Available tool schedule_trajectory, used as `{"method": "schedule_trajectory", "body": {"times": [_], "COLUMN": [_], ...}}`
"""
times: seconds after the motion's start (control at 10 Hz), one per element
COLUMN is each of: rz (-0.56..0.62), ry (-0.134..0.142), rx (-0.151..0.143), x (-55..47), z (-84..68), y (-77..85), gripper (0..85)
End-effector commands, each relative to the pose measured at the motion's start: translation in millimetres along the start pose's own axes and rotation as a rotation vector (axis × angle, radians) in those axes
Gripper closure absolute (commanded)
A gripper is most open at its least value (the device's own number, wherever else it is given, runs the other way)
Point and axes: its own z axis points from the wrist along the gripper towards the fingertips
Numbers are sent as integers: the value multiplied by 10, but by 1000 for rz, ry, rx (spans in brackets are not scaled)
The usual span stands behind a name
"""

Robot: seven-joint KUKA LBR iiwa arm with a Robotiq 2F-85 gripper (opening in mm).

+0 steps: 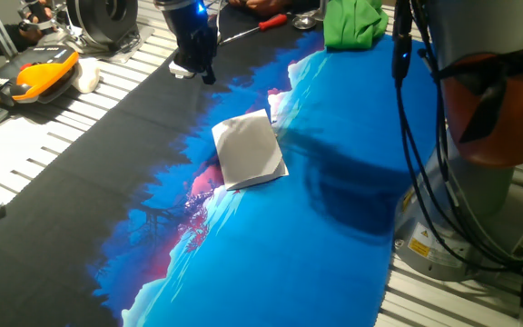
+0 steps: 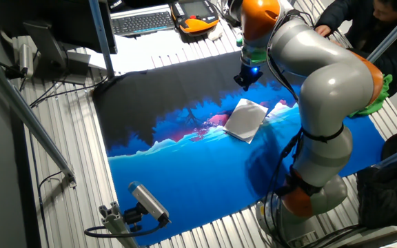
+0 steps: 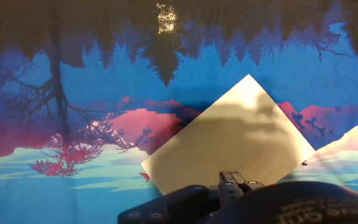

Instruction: Unfold a piece of paper

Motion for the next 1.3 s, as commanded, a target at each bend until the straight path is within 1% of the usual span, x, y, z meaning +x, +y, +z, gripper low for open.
{"method": "schedule_trajectory", "body": {"times": [0.0, 0.1, 0.2, 0.3, 0.4, 0.5, 0.6, 0.7, 0.8, 0.9, 1.0, 1.1, 1.2], "rz": [28, 78, 103, 135, 158, 184, 210, 243, 255, 275, 240, 233, 205], "ry": [-58, -66, -59, -61, -77, -75, -64, -39, -34, -11, -17, -29, -27], "rx": [-46, -69, -47, -22, -11, -12, -5, -9, -63, -119, -59, -23, 35], "x": [0, 0, 0, 0, 0, 0, 0, 0, 0, 0, 0, 0, 0], "z": [-2, -2, -2, -2, -2, -2, -2, -2, -2, -2, -2, -2, -2], "y": [-4, -4, -4, -4, -4, -4, -4, -4, -4, -4, -4, -4, -4], "gripper": [850, 850, 850, 850, 850, 850, 850, 850, 850, 850, 850, 850, 850]}}
